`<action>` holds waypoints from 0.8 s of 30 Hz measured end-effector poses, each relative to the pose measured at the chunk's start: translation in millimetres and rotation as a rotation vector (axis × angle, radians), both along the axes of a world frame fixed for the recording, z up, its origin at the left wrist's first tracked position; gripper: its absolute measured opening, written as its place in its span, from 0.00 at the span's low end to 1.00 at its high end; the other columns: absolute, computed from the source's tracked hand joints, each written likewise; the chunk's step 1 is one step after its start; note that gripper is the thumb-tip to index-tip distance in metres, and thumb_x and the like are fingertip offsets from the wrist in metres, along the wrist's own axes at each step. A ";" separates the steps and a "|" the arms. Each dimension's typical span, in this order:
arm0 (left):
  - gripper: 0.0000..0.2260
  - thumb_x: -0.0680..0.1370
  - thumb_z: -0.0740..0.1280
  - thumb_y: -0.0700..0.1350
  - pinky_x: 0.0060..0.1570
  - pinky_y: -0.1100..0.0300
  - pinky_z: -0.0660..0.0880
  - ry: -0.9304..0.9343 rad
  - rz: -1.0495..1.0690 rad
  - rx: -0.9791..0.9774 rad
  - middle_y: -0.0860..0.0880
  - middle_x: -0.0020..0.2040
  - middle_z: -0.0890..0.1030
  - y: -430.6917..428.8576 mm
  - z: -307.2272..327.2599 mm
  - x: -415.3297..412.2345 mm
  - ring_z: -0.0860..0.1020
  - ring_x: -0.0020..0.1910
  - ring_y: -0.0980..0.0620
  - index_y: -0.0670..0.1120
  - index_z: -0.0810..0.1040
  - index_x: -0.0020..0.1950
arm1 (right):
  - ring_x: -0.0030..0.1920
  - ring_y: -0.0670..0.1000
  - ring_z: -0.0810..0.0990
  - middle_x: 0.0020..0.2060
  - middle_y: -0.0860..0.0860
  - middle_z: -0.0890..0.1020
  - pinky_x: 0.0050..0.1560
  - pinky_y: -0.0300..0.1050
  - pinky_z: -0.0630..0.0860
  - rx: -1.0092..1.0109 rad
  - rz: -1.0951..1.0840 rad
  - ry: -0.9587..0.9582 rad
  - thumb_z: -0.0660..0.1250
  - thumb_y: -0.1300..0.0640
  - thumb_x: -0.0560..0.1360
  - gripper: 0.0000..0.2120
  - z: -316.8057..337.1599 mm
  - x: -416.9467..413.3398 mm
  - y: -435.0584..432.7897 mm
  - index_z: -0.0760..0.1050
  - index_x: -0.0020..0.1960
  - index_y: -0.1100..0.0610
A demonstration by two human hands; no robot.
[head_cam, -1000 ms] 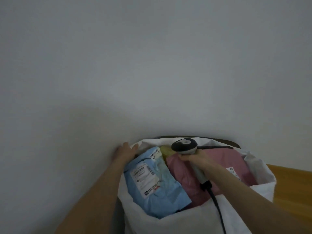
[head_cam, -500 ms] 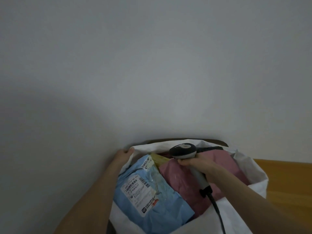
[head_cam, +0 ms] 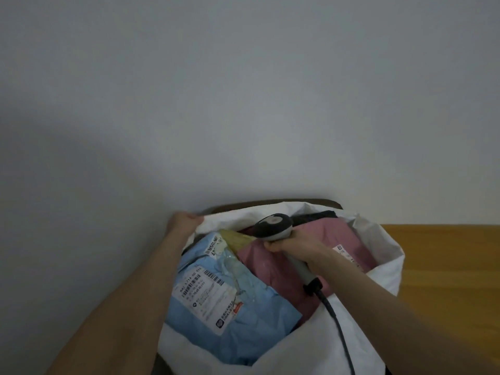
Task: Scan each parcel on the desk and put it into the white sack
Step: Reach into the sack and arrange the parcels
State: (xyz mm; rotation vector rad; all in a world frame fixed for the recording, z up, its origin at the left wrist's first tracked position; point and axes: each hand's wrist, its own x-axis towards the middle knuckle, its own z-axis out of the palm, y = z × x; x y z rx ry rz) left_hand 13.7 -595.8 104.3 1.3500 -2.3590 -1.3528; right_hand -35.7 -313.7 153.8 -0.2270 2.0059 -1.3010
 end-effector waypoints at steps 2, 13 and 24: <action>0.11 0.74 0.72 0.44 0.49 0.56 0.74 0.138 -0.026 -0.152 0.40 0.49 0.83 2.8 41.9 -7.6 0.81 0.50 0.43 0.38 0.83 0.52 | 0.54 0.50 0.78 0.53 0.53 0.82 0.57 0.44 0.74 0.012 -0.006 0.028 0.74 0.59 0.71 0.16 0.5 0.4 2.7 0.80 0.58 0.60; 0.22 0.82 0.58 0.51 0.64 0.52 0.67 -0.061 -0.093 -0.189 0.40 0.68 0.72 13.1 59.9 56.6 0.71 0.65 0.42 0.39 0.68 0.71 | 0.47 0.52 0.83 0.48 0.56 0.84 0.41 0.43 0.79 -0.146 0.011 -0.120 0.74 0.60 0.71 0.15 14.2 -3.4 21.4 0.79 0.57 0.62; 0.15 0.78 0.66 0.46 0.52 0.50 0.78 -0.088 0.370 -0.352 0.35 0.51 0.82 42.0 86.8 156.7 0.82 0.49 0.39 0.35 0.81 0.56 | 0.43 0.58 0.80 0.50 0.63 0.82 0.42 0.49 0.78 -0.116 0.107 -0.085 0.75 0.56 0.70 0.17 47.1 -3.4 52.1 0.78 0.56 0.63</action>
